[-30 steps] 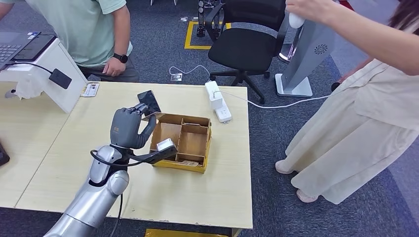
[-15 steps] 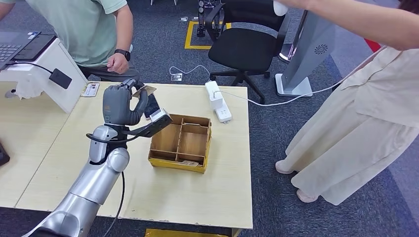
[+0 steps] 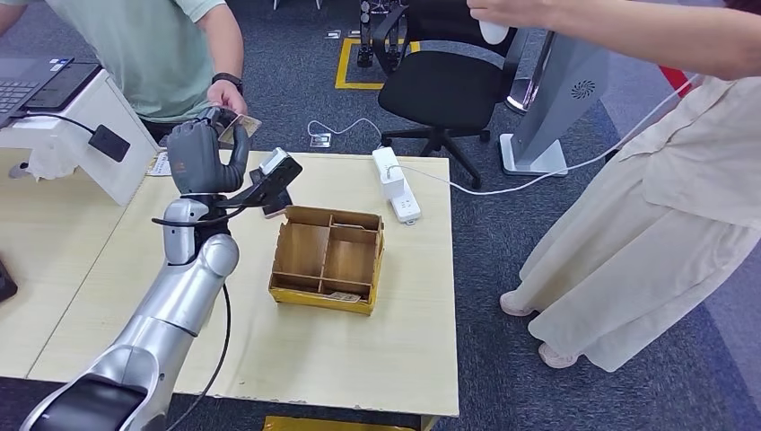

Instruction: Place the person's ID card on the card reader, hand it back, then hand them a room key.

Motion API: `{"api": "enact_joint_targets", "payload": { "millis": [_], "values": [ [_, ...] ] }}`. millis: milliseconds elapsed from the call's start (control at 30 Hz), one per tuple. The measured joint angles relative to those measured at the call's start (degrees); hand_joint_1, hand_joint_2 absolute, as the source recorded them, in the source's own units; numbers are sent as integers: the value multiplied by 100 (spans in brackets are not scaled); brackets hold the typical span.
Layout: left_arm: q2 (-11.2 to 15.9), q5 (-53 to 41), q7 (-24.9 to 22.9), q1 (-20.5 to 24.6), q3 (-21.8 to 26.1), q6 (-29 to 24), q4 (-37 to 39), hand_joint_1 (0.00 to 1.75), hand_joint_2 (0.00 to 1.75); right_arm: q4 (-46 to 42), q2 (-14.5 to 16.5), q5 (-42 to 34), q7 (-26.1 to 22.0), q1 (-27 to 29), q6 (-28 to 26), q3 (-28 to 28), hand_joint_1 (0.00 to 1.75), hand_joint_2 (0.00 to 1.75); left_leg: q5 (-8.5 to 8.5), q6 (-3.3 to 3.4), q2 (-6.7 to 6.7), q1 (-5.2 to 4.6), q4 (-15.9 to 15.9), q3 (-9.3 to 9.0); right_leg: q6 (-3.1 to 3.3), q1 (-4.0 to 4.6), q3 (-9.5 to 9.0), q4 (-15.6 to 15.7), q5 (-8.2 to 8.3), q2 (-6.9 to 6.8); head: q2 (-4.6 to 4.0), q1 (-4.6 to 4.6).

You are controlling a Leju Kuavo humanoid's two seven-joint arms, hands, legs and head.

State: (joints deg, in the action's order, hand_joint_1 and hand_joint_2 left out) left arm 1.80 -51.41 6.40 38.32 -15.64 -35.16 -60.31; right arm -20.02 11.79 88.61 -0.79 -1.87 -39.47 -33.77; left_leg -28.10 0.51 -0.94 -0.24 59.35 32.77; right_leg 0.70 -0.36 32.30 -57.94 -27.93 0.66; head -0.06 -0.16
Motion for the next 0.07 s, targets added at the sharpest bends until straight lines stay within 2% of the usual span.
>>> {"api": "enact_joint_targets", "payload": {
  "millis": [67],
  "values": [
    [-9,-2,-2,19,18,-3,37,175,175,2,0,0,3,0,0,9,0,0,0,0,0,0,0,0,0,0,0,0,0,0,0,0]
  ]
}}
